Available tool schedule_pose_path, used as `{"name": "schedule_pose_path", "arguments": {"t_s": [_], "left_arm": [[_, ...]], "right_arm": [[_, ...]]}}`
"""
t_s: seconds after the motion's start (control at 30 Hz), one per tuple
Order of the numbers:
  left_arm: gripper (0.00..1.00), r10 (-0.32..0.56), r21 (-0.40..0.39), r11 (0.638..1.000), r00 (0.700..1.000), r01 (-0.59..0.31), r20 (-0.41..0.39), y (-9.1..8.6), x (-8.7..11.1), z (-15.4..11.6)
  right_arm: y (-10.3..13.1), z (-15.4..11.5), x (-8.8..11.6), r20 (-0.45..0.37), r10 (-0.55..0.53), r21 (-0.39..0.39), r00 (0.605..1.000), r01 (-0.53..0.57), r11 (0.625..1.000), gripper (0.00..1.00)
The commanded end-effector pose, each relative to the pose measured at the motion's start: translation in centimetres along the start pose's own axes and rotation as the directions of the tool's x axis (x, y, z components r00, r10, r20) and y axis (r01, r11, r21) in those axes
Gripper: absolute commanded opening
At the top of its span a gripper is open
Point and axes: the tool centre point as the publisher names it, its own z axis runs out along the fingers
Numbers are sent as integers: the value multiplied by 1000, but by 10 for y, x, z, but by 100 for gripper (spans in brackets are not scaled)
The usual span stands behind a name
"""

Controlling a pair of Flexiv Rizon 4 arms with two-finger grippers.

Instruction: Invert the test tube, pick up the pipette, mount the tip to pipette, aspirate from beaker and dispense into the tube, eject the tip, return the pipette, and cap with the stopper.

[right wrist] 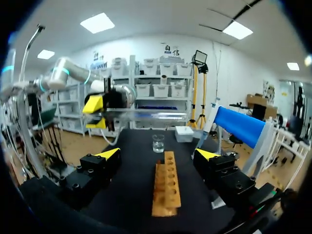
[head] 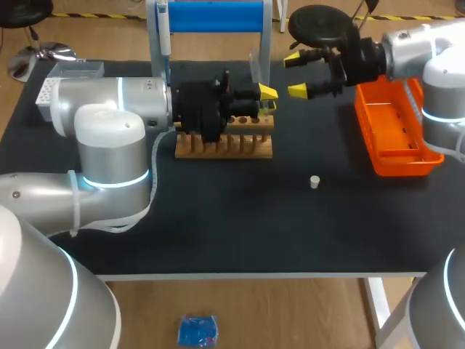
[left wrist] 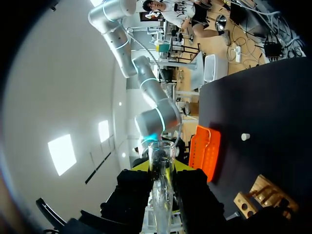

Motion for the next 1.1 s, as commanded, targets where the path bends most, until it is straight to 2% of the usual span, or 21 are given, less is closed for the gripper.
{"name": "schedule_pose_path", "arguments": {"t_s": [0.03, 0.33, 0.6, 0.87, 1.1], "left_arm": [[0, 3, -2, 1000, 1000, -3, 2, 0, 0, 1], [0, 3, -2, 1000, 1000, -3, 2, 0, 0, 1], [0, 3, -2, 1000, 1000, -3, 2, 0, 0, 1], [0, 3, -2, 1000, 1000, -3, 2, 0, 0, 1], [0, 3, -2, 1000, 1000, -3, 2, 0, 0, 1]], "right_arm": [[-14, -7, 8, 29, -155, 36, 987, 154, 987, 100], [-42, -6, 2, 29, -211, 73, 977, 209, 975, 100], [-60, 6, -2, 36, -165, 100, 986, 161, 982, 100], [-74, 11, -7, 57, -80, 170, 995, 70, 983, 100], [-78, 11, -7, 56, -32, 167, 998, 22, 986, 100]]}}
